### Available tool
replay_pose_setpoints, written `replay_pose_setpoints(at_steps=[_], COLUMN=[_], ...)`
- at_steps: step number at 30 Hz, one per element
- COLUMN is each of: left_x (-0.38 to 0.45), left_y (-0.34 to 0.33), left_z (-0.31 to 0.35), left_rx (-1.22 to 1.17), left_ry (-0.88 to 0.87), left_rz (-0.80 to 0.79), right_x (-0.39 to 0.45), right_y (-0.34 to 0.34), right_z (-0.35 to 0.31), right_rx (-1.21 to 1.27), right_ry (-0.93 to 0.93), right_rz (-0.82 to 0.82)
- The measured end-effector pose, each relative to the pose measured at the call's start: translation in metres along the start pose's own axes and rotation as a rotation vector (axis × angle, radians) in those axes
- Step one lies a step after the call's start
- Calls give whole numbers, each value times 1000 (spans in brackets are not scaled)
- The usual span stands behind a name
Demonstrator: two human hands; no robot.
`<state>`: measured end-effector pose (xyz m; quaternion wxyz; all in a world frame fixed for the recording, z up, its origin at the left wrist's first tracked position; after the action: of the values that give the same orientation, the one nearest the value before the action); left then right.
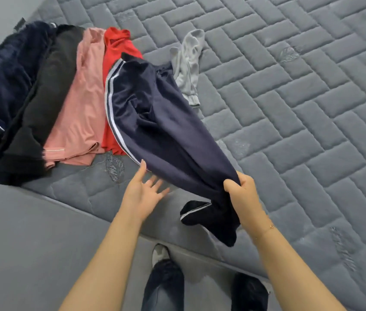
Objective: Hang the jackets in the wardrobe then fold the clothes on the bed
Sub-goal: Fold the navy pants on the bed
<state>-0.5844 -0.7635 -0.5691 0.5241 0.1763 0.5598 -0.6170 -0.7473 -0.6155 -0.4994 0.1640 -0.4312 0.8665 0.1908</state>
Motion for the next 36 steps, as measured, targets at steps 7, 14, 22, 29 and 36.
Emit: replay_pose_setpoints(at_steps=[7, 14, 22, 29, 36], left_x=[25, 19, -20, -4, 38], left_y=[-76, -115, -131, -54, -2], left_z=[-131, -316, -469, -378, -244], left_rx=[-59, -33, 11, 109, 217], left_ry=[56, 215, 397, 86, -136], left_rz=[62, 254, 148, 391, 470], right_x=[-38, -55, -51, -64, -56], right_y=[171, 347, 419, 313, 199], right_z=[69, 149, 205, 235, 235], right_rx=[-55, -479, -648, -139, 79], right_ry=[-183, -326, -307, -441, -474], right_rz=[16, 305, 342, 179, 399])
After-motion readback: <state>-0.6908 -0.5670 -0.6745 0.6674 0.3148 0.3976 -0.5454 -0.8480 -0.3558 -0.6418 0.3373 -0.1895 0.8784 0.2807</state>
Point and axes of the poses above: each hand's wrist, its own x-axis towards the middle knuckle, its own y-axis out of the back of the hand, z = x × y, the point moved 2 cm from there along x, towards the middle knuckle, and after that the axes turned 11 degrees about -x, right-handed, at the moved point
